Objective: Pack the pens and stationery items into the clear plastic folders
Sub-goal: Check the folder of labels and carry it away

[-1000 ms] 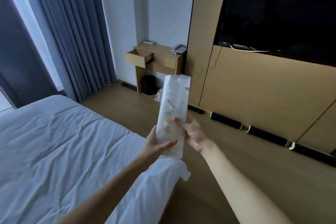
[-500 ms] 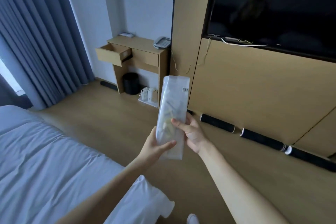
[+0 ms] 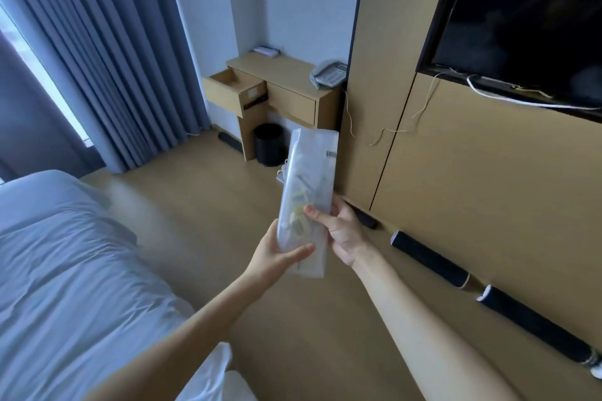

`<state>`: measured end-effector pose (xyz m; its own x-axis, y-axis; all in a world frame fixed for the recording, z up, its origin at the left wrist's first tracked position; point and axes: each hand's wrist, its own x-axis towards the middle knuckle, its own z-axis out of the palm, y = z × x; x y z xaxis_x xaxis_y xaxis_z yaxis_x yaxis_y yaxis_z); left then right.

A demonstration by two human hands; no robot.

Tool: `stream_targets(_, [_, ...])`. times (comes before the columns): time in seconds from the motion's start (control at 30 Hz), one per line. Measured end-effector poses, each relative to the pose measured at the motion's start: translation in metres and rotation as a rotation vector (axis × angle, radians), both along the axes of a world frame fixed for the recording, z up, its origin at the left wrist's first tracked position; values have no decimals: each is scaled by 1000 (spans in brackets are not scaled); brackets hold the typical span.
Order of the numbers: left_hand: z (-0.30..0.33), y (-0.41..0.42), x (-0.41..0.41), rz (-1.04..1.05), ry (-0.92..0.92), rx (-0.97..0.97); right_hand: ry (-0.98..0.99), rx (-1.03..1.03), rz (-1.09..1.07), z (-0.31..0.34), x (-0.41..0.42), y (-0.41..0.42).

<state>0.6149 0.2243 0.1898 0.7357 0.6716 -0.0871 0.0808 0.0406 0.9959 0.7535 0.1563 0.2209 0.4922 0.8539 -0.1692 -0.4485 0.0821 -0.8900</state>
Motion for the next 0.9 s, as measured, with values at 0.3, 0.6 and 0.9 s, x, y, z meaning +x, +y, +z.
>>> stream_targets(0.3, [-15, 130, 98, 88, 14, -48, -15, -41, 89, -19, 104, 145])
stream_targets(0.6, [-1, 299, 187, 145, -41, -106, -57, -49, 175, 3, 196, 326])
stream_targets(0.9, [-37, 450, 254, 224, 2, -175, -45, -115, 280, -36, 267, 493])
